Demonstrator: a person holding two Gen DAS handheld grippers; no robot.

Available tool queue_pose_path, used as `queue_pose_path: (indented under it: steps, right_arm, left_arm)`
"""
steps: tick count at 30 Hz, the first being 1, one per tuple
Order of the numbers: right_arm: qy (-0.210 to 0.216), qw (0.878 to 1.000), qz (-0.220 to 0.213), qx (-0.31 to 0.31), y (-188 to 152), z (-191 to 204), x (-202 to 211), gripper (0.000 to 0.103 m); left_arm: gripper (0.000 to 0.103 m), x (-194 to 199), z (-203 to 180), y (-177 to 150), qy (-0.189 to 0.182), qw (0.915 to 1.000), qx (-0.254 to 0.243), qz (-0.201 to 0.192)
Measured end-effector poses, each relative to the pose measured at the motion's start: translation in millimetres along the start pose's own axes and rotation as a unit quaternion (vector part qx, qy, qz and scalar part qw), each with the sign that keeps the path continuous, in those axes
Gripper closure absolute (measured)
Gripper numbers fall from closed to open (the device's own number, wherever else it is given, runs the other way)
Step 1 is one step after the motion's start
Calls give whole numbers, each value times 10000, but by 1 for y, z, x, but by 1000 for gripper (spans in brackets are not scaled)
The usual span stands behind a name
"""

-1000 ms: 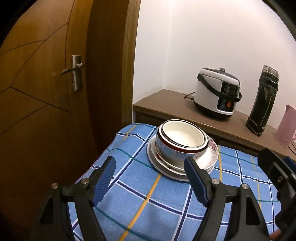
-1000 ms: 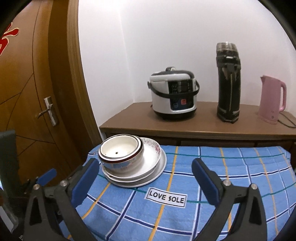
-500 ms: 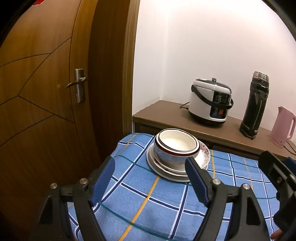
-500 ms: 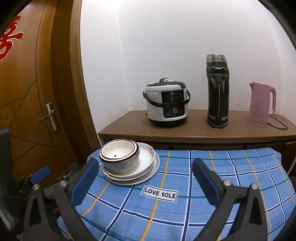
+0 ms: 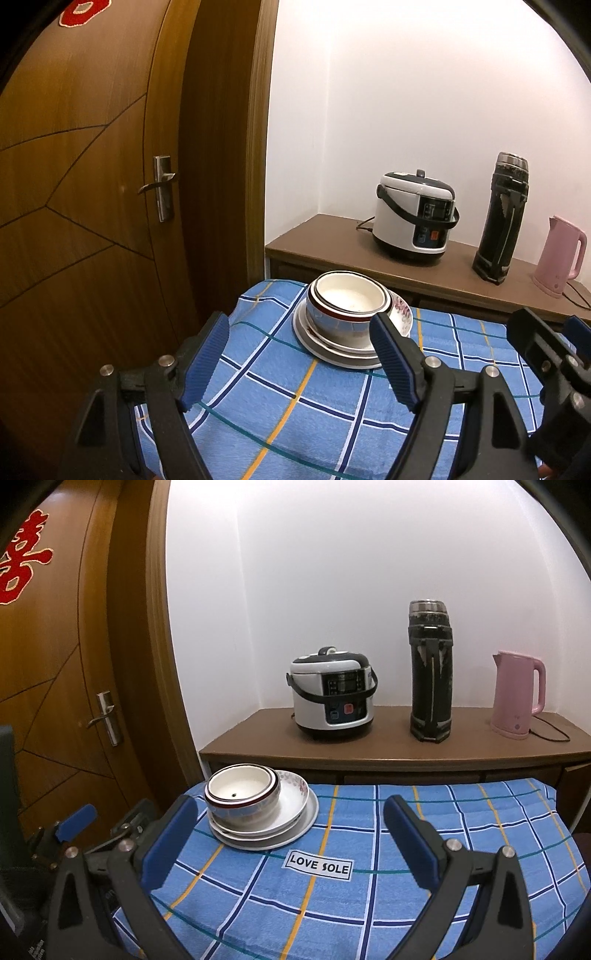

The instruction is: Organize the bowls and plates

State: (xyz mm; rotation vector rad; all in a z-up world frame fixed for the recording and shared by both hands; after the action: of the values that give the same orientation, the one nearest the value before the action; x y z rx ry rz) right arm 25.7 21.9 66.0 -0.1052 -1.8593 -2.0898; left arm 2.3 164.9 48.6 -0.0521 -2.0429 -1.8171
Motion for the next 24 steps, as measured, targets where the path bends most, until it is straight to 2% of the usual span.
queue_pose_path:
  steps: [15,19,24]
  right_arm:
    - [18,10000,-63,-41,3,-1,5,0]
    - [11,10000,-63,-60,3,-2,5,0]
    - [-6,9999,-91,-73,4,-2,7,0]
  left_arm:
    - [22,2,-2,3,56,9999,-80,-98]
    - [15,5,-3,5,104,9997,-134,-201]
    - [15,6,-3,6,122,9995,-163,-228]
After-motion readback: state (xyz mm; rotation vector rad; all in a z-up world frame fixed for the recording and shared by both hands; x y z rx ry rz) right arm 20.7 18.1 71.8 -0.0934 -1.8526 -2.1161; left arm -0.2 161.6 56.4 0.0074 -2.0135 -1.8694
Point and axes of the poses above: each gripper's, at about its wrist camera, not at the fingertips, and x roughly against the way its jaws point, z to its left, y to its top, the point moved 3 cm from there along -x, roughly the way its jaws point, and after that the axes turned 5 degrees about -z, right-handed, at the moved point
